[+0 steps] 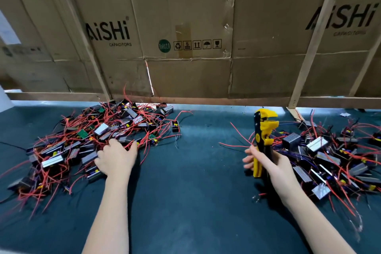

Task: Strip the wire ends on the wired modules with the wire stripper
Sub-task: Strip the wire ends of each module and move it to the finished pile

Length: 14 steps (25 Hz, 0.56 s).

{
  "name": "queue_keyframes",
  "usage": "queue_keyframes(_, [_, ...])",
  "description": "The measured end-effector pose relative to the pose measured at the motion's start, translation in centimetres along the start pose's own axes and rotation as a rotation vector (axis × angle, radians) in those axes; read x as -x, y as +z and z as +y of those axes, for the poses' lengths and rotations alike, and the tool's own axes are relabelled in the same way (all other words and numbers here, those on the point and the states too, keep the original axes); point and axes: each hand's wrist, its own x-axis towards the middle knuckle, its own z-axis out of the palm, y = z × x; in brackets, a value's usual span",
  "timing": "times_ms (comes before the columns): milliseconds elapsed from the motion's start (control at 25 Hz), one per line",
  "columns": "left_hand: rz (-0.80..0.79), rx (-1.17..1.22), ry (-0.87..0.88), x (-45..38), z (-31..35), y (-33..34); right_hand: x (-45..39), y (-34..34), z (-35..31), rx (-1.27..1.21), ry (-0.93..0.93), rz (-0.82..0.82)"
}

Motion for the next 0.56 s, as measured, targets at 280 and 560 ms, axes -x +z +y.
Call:
queue_keyframes(280, [0.262, 0.376, 0.318, 0.9, 1.9, -1.1, 0.4, 0.1, 0.1, 0.007, 0.003, -0.003])
queue_keyframes(560, [-0.378, 0.548, 1.139, 8.2, 6.8, 0.5, 0.3, -0.2, 0.3, 0.026, 0.025, -0.032])
